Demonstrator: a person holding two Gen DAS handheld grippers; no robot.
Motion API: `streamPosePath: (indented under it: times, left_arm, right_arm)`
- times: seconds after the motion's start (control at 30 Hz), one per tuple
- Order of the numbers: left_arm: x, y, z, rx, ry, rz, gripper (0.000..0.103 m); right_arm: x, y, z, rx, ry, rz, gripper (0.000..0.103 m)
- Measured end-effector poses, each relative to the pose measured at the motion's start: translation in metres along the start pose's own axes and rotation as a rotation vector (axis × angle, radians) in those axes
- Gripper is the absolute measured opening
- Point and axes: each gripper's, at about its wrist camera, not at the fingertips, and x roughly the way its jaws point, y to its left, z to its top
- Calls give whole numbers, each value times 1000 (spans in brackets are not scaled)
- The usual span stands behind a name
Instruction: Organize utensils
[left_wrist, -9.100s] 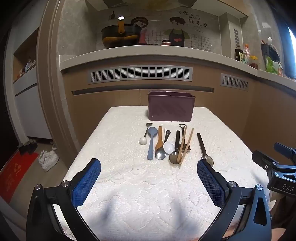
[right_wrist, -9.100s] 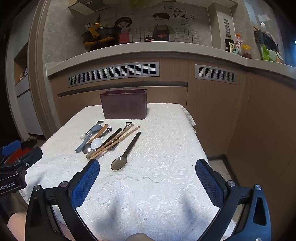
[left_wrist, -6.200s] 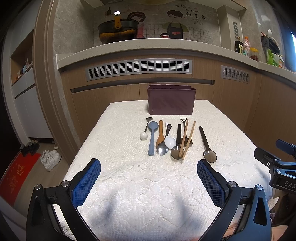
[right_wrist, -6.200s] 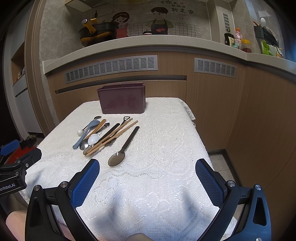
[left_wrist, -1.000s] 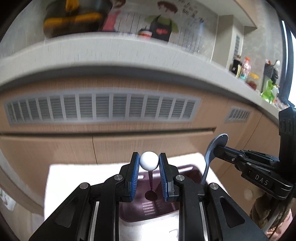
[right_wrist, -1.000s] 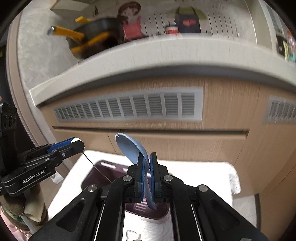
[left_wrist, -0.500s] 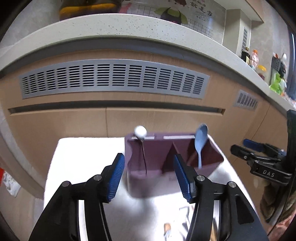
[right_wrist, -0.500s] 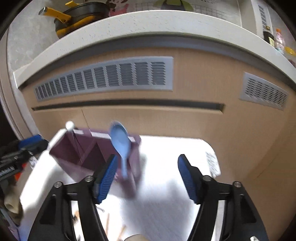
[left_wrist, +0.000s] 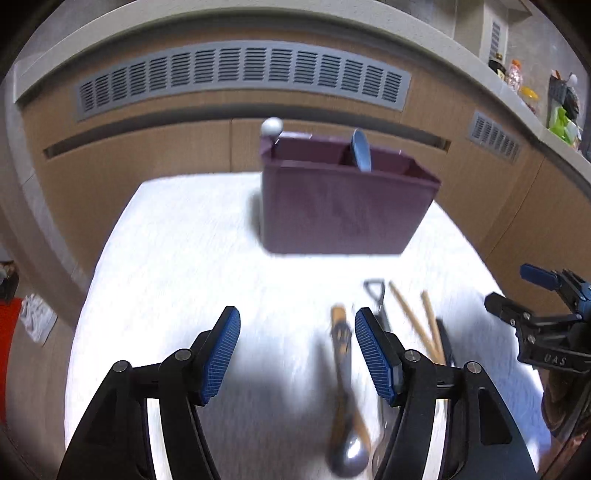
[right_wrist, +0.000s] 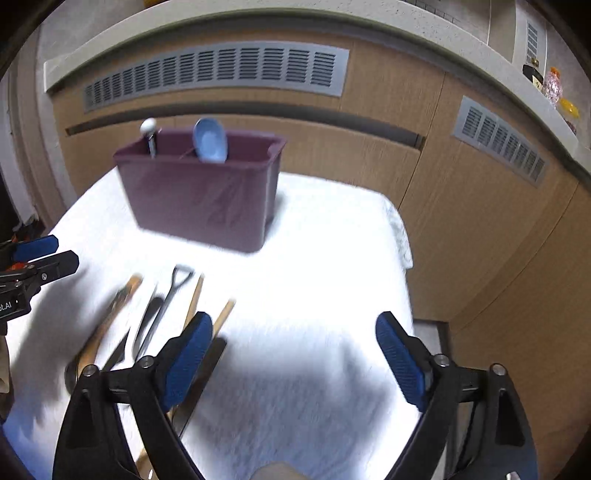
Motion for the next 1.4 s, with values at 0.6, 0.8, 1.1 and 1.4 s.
streamPosePath:
  times: [0.6, 0.8, 1.1, 1.4]
  left_arm:
    - [-37, 47, -39, -200, -1, 52, 78]
    - [-28, 48, -42, -202, 23, 34, 78]
    - [-27, 50, -42, -206, 30, 25, 78]
    - [-24, 39, -41, -174, 49, 7, 78]
  right_arm:
    - [11, 62, -19, -127, 105, 201, 18]
    - [24, 70, -8, -117, 125, 220, 13]
    - [61, 75, 6, -57, 196, 210, 13]
    - [50, 61, 2, -14, 179, 215, 6]
